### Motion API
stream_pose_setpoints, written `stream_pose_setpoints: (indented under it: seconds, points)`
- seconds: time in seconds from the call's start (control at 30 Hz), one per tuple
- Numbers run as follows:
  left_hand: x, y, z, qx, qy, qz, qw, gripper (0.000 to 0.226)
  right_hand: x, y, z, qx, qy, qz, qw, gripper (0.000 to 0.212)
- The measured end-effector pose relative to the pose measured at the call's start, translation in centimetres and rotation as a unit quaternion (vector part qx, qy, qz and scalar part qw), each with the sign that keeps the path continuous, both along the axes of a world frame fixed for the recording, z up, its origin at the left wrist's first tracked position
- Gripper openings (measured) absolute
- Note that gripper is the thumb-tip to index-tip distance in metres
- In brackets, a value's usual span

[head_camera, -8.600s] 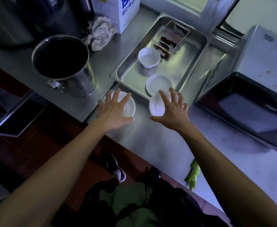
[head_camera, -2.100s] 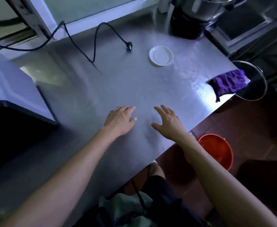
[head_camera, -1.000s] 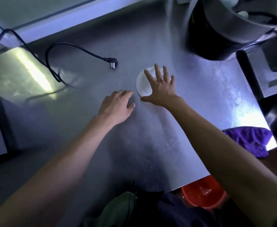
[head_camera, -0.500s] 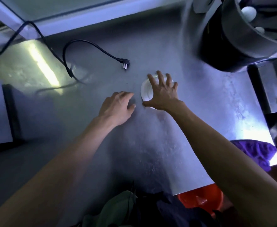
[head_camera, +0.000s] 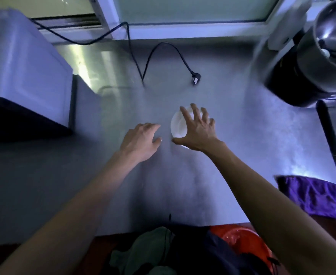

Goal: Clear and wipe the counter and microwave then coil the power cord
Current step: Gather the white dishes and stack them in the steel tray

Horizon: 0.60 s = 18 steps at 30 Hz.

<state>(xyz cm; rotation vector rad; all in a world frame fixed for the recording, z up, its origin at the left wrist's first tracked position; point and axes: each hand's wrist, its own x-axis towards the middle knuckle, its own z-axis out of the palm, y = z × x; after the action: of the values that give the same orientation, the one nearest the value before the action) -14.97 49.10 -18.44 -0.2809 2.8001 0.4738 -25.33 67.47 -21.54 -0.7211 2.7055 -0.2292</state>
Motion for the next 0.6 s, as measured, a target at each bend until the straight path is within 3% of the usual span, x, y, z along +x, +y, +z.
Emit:
stream_pose_setpoints:
  seconds: [0.6]
  points:
    - [35.3, -12.0, 2.2, 0.010, 0.024, 0.235, 0.972, 0.053, 28.5, -16.8, 3.9, 0.008, 0.031, 0.227, 0.973, 0.117]
